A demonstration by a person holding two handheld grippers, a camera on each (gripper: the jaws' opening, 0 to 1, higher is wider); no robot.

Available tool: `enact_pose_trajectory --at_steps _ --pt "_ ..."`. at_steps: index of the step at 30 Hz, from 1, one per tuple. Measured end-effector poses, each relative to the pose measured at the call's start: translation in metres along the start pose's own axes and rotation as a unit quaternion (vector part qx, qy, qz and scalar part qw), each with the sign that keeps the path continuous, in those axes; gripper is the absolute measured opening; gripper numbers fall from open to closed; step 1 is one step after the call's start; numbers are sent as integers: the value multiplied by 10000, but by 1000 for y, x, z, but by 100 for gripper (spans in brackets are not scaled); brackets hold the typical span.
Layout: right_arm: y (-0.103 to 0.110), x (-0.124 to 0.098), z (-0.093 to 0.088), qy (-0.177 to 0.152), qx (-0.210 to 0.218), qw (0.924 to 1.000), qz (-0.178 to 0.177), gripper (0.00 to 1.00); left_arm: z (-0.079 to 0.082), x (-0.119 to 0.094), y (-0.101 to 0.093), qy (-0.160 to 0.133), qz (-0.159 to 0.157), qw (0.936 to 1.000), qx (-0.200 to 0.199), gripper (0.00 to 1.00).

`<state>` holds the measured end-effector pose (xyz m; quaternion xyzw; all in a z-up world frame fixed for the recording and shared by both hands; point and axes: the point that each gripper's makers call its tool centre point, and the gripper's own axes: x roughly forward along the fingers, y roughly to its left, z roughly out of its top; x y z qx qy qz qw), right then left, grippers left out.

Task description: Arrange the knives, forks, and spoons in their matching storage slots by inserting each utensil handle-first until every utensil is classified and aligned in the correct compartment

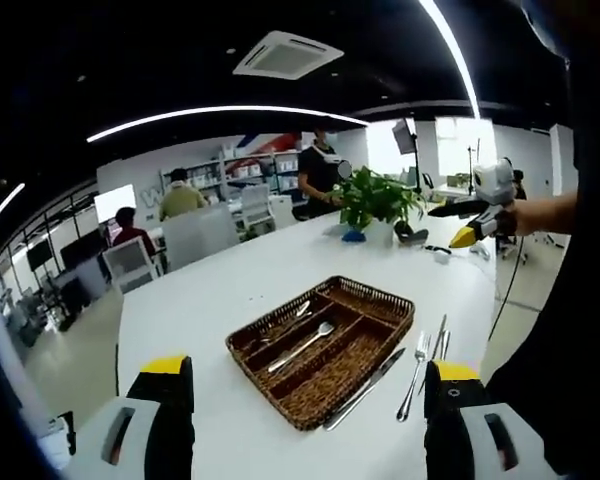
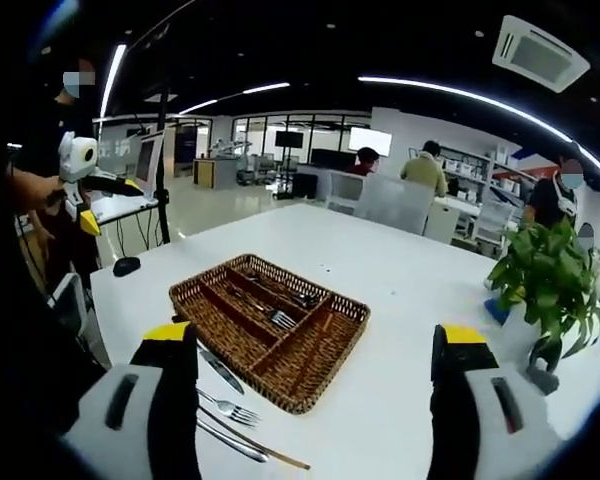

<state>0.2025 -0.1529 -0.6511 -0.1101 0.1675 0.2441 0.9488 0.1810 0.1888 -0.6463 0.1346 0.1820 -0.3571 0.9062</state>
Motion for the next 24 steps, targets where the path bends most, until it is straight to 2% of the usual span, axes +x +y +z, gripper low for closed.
enact_pose_trajectory --at_steps 4,10,16,19,21,24 --pt "5 -1 -1 15 -132 9999 62 99 -8 3 -6 185 -145 9997 34 100" --pt "5 -4 -11 72 -152 9998 84 99 -13 9 -9 169 -224 9996 -27 100" --pt "5 -2 -14 101 -189 9995 222 99 -20 14 -16 211 -304 9993 -65 100" --pt "3 0 -13 94 -89 9998 140 99 -21 16 -18 231 -277 9993 -70 100" --pt "5 -1 -10 29 -113 9998 152 99 -22 16 -21 197 -316 9993 -92 100" --pt "8 -3 -15 89 -201 9996 193 99 -26 18 -24 255 -330 9991 -37 100"
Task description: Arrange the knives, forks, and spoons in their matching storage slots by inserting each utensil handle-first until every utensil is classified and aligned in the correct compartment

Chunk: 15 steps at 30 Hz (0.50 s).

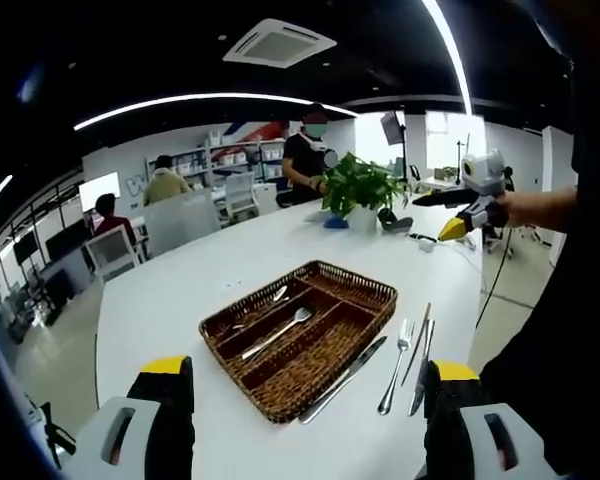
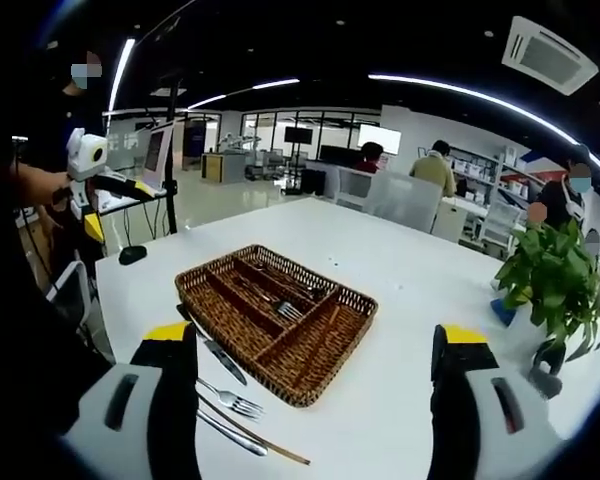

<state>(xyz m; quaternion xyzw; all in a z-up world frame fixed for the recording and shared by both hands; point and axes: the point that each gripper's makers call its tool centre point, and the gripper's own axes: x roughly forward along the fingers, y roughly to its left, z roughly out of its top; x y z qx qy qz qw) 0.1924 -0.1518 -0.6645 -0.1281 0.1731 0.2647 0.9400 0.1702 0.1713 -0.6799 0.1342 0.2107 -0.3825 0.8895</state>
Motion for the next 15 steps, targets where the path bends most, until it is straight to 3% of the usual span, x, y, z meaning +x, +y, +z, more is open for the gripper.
enact_pose_trajectory --at_steps 2,5,8,15 --pt "0 -2 -5 68 -28 10000 6 99 -1 2 -3 12 -54 10000 2 100" --pt "-1 -5 -11 119 21 9999 -11 99 -1 6 -12 119 -150 9998 91 89" --pt "-3 -8 -14 129 26 9999 -55 99 3 14 -22 114 -248 9996 -46 91" --pt "-1 -15 -16 127 94 9998 -88 99 4 26 -34 141 -399 9991 70 90"
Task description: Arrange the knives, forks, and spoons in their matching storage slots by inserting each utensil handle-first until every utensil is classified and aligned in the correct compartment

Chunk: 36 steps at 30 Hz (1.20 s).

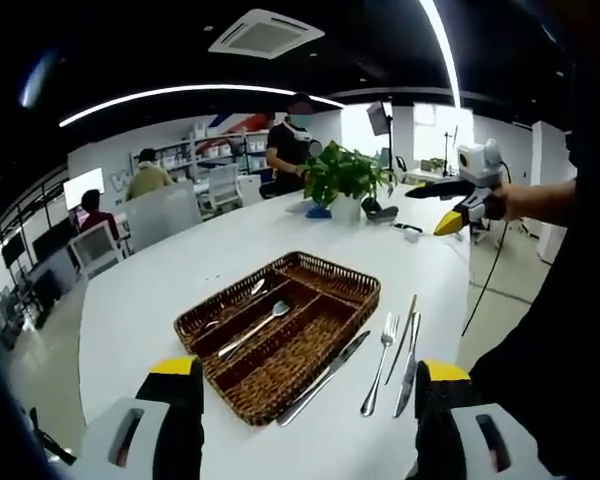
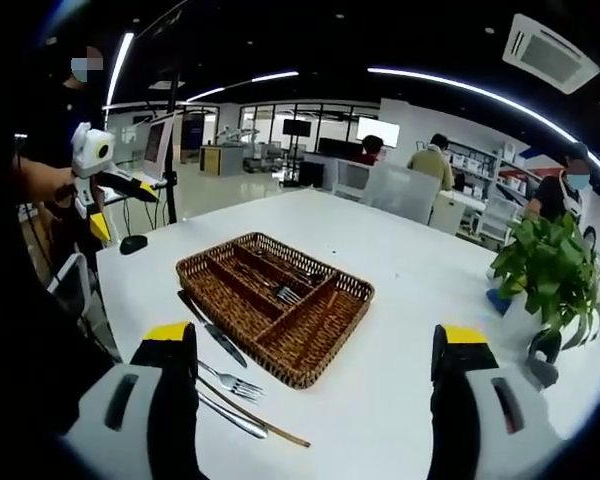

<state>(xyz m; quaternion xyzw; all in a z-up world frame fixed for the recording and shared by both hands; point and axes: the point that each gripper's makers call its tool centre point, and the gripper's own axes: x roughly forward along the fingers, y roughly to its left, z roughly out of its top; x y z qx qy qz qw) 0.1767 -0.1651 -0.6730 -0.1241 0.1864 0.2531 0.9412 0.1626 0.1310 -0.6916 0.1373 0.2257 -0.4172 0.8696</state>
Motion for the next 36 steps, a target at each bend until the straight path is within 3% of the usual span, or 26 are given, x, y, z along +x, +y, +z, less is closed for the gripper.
enact_pose_trajectory --at_steps 8,13,14,16,19,24,27,30,36 --pt "5 0 -3 39 144 9999 40 99 2 26 -16 80 -320 9992 213 87" --pt "0 -2 -2 287 244 9993 -16 99 6 50 -25 101 -374 9987 324 100" --pt "-1 -3 3 204 307 9993 1 99 3 53 -32 219 -595 9972 396 100" --pt "-2 -4 12 87 502 9987 58 99 2 62 -38 332 -606 9963 517 100" --pt "-4 -6 19 55 386 9992 42 99 3 74 -48 375 -670 9954 565 100" --pt "-4 -8 17 101 337 9993 91 99 5 98 -58 380 -725 9954 506 100" --pt "-4 -9 12 255 405 9988 140 99 6 105 -63 401 -793 9946 541 87" --pt "-3 -11 13 255 372 9988 182 99 0 115 -71 535 -913 9932 483 90" --pt "-6 -13 15 205 333 9991 167 99 -19 137 -90 721 -1056 9906 491 84"
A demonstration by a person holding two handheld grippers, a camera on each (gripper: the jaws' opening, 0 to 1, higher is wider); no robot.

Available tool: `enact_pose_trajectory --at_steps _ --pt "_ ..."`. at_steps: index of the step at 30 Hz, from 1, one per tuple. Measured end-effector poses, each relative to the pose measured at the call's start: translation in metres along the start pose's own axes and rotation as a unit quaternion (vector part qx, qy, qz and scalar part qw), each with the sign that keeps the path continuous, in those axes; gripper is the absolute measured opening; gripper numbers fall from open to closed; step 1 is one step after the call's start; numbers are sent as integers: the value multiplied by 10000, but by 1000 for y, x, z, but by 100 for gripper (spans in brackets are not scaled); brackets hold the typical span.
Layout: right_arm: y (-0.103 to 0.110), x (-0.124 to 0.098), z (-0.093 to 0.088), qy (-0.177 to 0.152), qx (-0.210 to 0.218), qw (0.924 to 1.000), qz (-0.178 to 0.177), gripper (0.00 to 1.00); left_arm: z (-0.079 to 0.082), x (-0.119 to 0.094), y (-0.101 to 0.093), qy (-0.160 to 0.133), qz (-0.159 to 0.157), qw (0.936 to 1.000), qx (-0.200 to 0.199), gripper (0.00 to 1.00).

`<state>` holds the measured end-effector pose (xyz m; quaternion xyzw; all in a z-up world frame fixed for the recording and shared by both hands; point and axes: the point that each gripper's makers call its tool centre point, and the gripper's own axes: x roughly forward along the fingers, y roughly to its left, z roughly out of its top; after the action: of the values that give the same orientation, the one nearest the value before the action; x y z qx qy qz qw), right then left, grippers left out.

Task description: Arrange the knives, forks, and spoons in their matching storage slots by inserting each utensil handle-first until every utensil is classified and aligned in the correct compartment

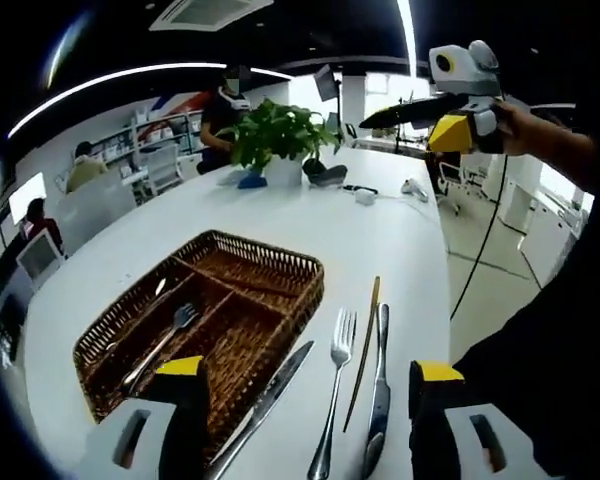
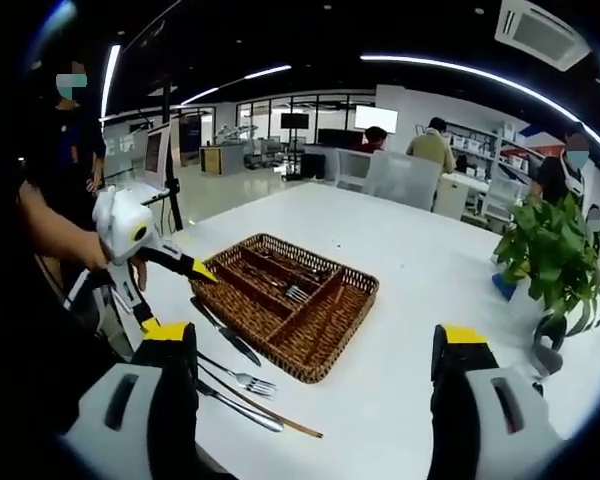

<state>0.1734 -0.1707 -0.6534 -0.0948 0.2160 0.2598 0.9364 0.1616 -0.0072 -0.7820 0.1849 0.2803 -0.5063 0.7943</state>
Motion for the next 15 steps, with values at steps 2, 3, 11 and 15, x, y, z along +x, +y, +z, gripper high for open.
enact_pose_trajectory --at_steps 2,3,11,15 --pt "-1 -1 -1 -6 -17 10000 -4 99 -7 10 -6 131 -108 9997 171 77" --pt "-3 -2 -2 -11 -29 10000 -12 99 -9 15 -7 145 -76 9996 209 74" --pt "-8 -5 -8 17 -7 10000 -36 99 -32 48 -13 460 -275 9983 213 56" --pt "-11 -10 -8 7 -62 9999 -119 97 -39 57 -15 572 -436 9973 163 45"
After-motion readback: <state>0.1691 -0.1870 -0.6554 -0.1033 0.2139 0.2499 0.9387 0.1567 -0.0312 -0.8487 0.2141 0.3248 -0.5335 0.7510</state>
